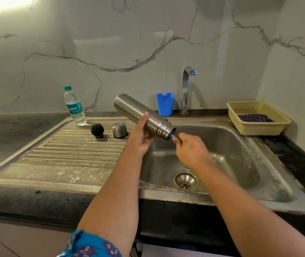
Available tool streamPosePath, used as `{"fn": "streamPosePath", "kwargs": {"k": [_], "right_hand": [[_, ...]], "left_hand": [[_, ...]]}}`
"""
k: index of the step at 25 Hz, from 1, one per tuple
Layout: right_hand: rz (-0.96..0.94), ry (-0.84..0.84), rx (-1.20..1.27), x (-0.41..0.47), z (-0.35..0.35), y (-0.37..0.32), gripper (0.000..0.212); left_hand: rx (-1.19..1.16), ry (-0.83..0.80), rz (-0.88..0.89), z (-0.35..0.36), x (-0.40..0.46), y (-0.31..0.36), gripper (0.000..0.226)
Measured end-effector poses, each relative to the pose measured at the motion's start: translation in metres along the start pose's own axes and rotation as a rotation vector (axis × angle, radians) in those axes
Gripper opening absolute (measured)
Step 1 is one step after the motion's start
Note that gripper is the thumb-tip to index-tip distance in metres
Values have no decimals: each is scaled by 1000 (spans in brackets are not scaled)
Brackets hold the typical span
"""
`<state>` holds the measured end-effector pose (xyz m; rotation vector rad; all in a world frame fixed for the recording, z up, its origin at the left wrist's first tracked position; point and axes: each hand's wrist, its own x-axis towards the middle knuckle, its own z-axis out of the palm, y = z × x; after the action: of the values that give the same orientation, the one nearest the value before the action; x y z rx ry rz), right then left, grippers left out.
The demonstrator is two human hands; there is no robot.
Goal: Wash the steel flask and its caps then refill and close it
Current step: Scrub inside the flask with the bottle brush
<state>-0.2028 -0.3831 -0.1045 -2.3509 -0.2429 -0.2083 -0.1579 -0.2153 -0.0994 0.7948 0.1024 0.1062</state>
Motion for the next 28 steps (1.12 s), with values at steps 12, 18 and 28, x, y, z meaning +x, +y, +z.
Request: {"fn": "streamPosePath", "kwargs": {"k": [12, 18, 28], "right_hand": [[-33, 74, -91, 2, 2, 3, 23], [283, -454, 877, -6, -2, 0, 33], [134, -135, 285, 4, -4, 3, 28]], "left_hand": [[153, -26, 20, 5, -1, 1, 76], [115, -170, -40, 12, -3, 3, 59], [247, 79, 51, 11, 0, 1, 48]]}}
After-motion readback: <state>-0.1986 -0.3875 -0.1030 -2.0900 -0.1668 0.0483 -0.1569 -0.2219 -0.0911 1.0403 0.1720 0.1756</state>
